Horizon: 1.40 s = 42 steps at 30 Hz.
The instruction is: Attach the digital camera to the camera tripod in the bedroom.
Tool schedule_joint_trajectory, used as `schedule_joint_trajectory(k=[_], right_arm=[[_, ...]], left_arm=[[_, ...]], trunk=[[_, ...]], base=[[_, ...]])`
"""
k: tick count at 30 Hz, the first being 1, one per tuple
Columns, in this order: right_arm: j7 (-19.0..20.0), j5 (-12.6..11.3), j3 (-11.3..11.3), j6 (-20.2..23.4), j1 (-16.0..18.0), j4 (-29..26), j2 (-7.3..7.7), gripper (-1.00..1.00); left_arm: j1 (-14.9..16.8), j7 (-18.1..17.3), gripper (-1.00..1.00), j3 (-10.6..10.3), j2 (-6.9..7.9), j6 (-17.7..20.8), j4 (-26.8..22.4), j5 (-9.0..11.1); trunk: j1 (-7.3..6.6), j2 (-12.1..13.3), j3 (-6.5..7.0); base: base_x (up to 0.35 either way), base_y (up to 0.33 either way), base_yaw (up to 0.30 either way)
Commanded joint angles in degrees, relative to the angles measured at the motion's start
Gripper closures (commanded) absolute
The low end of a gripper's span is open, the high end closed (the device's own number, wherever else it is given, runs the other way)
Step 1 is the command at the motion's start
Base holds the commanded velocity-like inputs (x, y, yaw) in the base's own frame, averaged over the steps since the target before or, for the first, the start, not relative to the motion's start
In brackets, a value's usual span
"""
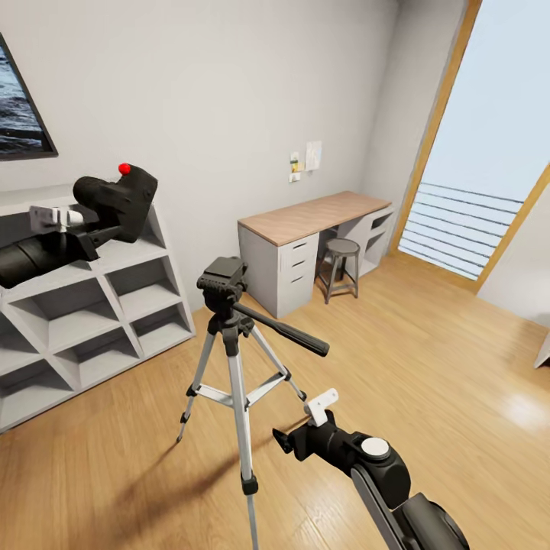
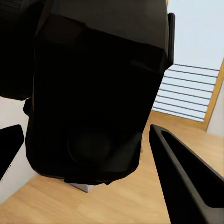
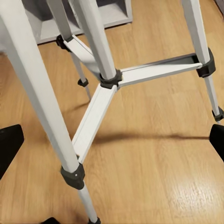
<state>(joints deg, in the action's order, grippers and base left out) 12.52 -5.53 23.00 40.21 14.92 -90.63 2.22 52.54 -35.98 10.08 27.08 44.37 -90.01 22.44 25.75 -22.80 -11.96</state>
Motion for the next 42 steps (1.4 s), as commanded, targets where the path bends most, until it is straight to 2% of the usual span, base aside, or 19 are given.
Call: schedule_joint_trajectory(k=[1, 7, 8, 11, 15, 19, 25, 28, 31, 34, 37, 42], right_arm=[[-0.23, -0.54, 0.40, 0.31, 0.05, -0.07, 0.05, -1.00], [-0.22, -0.59, 2.62, 0.31, 0.03, -0.07, 0.31, -1.00], [-0.22, -0.60, 3.07, 0.31, 0.01, -0.07, 0.38, -1.00], [-0.21, -0.61, 3.52, 0.31, -0.02, -0.07, 0.44, -1.00], [-0.21, -0.61, 3.79, 0.31, -0.05, -0.02, 0.52, -1.00], [-0.20, -0.56, 3.91, 0.30, -0.06, 0.04, 0.52, -1.00], [0.01, -0.59, 3.85, 0.29, -0.02, -0.03, 0.63, -1.00], [0.19, -0.85, 3.77, 0.30, 0.00, -0.17, 0.65, -1.00], [0.31, -1.04, 3.68, 0.32, 0.01, -0.48, 0.67, -1.00], [0.40, -1.24, 3.81, 0.51, 0.02, -0.67, 0.63, -1.00], [0.67, -1.97, 3.95, 1.80, 0.02, -0.88, 0.42, -1.00], [3.03, -4.45, 3.91, 4.75, 0.06, -0.98, 0.11, -1.00]], left_arm=[[0.11, -0.63, 1.00, 0.21, 0.48, 0.48, -0.25, 0.09], [0.26, -1.71, 1.00, 0.20, 6.17, 1.01, -1.25, -0.20], [0.26, -1.94, 1.00, 0.10, 7.87, 1.08, -1.56, -0.16], [0.30, -2.57, 1.00, -1.29, 10.38, 1.13, -1.82, -0.02], [1.35, -4.11, 1.00, -7.29, 13.97, 0.78, -2.00, -0.12], [5.14, -5.56, 1.00, -16.58, 16.71, 0.35, -2.10, -0.18], [13.59, -6.41, 1.00, -30.63, 18.38, -0.18, -2.12, -0.22], [17.82, -6.57, 1.00, -36.10, 18.72, -1.38, -2.11, -0.22], [21.49, -6.72, 1.00, -40.26, 19.34, -2.57, -2.10, -0.21], [23.78, -7.29, 1.00, -42.97, 20.12, -3.52, -2.10, -0.25], [25.22, -9.39, 1.00, -44.27, 20.67, -5.35, -2.10, -0.30], [25.54, -13.32, 1.00, -42.28, 21.43, -7.03, -2.11, 0.07]], trunk=[[0.04, -0.12, -0.10], [0.04, -0.12, -0.04], [0.04, -0.12, -0.03], [0.04, -0.12, -0.03], [0.04, -0.12, -0.02], [0.04, -0.12, -0.02], [0.04, -0.12, -0.02], [0.04, -0.12, -0.02], [0.04, -0.12, -0.02], [0.04, -0.12, -0.02], [0.04, -0.12, -0.02], [0.04, -0.12, -0.02]], base=[[0.000, 0.000, -0.002], [0.000, 0.000, 0.000], [0.000, 0.000, 0.000], [0.000, 0.000, 0.000], [0.000, 0.000, 0.000], [0.000, 0.000, 0.000], [0.000, 0.000, 0.000], [0.000, 0.000, 0.000], [0.000, 0.000, 0.000], [0.000, 0.000, 0.000], [0.000, 0.000, 0.000], [0.000, 0.000, 0.000]])
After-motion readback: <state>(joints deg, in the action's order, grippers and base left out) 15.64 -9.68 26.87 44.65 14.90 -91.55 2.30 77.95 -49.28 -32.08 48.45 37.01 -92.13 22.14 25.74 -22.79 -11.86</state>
